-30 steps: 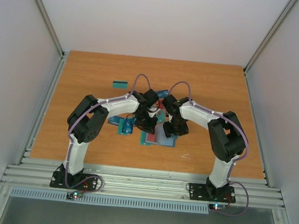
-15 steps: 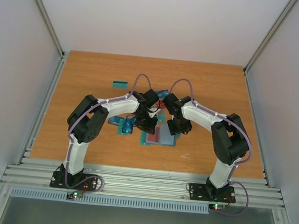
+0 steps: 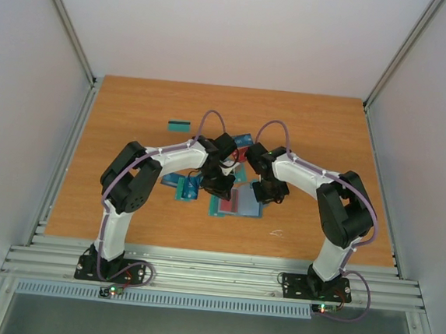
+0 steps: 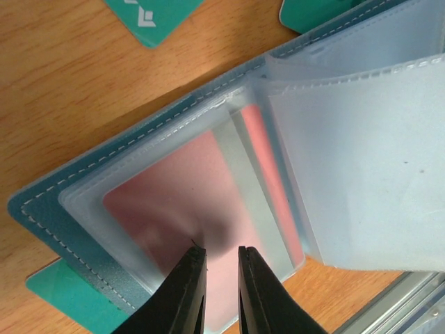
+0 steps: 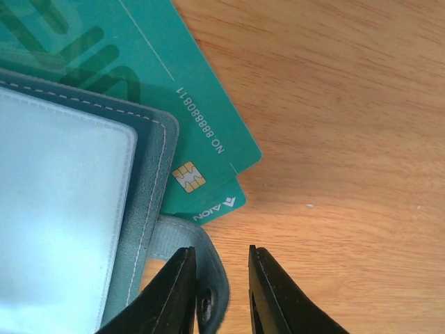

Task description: Put the credit cards into the card holder

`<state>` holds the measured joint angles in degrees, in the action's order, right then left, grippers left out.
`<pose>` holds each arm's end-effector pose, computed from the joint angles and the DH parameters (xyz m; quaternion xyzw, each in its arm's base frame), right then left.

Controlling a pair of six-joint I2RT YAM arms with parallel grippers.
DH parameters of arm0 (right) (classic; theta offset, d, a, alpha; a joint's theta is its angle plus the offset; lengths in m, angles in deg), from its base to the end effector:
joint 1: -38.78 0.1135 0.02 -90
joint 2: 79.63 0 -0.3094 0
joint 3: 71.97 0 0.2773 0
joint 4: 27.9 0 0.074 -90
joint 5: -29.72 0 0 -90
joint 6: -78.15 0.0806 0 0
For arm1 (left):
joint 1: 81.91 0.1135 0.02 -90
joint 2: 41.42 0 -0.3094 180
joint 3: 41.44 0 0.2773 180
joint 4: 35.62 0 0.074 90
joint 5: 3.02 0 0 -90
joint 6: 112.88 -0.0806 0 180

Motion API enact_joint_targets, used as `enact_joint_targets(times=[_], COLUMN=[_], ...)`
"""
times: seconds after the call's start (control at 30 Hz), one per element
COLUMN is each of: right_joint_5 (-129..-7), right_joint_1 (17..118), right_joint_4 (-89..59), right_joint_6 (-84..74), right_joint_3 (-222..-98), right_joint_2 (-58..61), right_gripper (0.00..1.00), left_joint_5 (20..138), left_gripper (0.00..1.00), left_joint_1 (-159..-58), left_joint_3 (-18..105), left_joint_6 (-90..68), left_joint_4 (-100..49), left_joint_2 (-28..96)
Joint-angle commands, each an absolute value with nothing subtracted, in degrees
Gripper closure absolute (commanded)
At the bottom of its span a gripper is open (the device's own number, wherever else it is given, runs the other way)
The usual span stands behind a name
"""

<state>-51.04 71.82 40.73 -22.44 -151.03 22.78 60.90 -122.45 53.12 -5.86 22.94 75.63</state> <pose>0.2885 0.1722 0.1523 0.3716 -0.9247 0.0823 0.0012 0.3111 -0.3127 0.1384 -0.2152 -0.9473 0.2338 0.0417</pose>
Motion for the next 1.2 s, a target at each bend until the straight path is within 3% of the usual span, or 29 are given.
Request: enact_joint_targets(times=[0.0,0.27,0.53,0.77,1.17], right_joint_5=[-51.6,-56.1,-61.7,-66.9,-69.3], right_joint_1=[71.2,69.8,67.9,68.0,67.9], right_joint_4=[40.2,38.6,38.7,37.1,35.1], right_joint_6=[-21.4,-20.8,-21.4,-21.8,-21.4], right_joint_3=[-150.7,-149.3,-149.3,-149.2,-147.8], right_joint_2=[21.7,20.6,16.8,18.0,19.8], right_gripper=[0.78,0.99,0.99,0.99,0.99], left_joint_5=[62.9,62.8,64.0,57.0,53.7], left_gripper=[0.85,0.85,0.67,0.5,0.43], left_joint_1=[-122.3,-122.3,-120.4,-117.7,-116.7], left_joint_3=[53.5,54.1,49.0,41.3,37.6], left_joint_6=[-7.4,-6.8,-3.8,-2.3,1.2], left_joint_4=[24.8,25.7,25.3,18.0,9.8], left_joint_2=[76.6,74.1,65.0,62.6,66.0])
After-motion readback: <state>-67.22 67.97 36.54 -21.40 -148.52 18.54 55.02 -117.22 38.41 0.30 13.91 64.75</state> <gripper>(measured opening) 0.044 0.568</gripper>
